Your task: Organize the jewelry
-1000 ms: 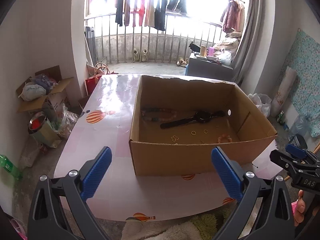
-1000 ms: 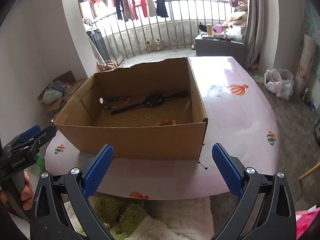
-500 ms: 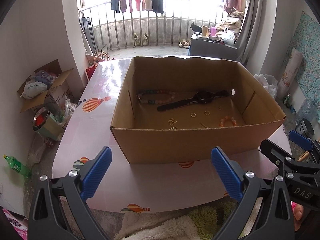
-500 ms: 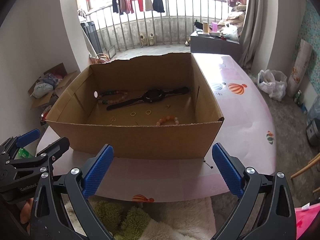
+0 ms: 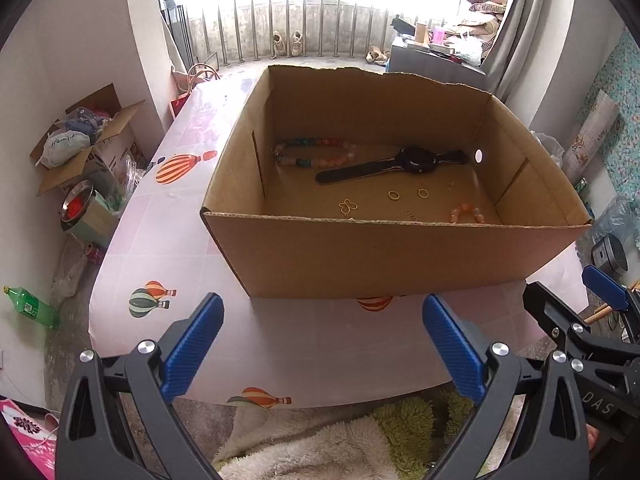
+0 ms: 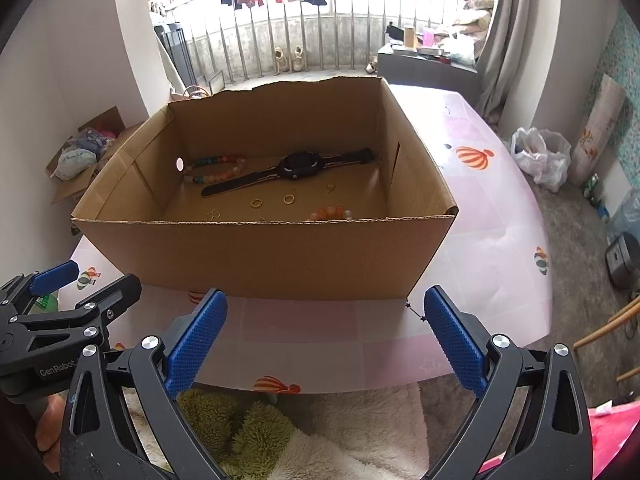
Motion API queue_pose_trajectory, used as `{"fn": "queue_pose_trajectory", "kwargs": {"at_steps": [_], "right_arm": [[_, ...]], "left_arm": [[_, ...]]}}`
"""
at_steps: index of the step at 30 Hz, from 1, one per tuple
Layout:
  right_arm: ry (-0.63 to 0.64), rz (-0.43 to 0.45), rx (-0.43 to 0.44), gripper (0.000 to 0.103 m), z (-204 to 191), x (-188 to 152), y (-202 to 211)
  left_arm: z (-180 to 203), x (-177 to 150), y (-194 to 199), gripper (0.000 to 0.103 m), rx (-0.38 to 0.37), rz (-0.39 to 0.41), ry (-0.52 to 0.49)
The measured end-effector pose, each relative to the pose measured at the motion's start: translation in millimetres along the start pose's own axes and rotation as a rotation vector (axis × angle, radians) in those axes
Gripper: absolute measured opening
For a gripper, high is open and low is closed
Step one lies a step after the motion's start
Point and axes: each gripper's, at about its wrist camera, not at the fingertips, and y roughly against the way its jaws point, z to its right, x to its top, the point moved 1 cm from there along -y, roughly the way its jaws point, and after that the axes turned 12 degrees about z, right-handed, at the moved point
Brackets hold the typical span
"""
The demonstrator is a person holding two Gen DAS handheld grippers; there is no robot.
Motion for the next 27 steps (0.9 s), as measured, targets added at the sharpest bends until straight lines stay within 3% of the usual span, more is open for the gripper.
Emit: {"fn": "queue_pose_trajectory", "kwargs": {"at_steps": [27], "right_arm": [[-0.016, -0.026, -0.007, 0.095, 2.6, 1.3, -4.2]], "left_arm": [[-2.3, -4.0, -6.3, 0.098, -0.02, -0.025, 0.009]]}}
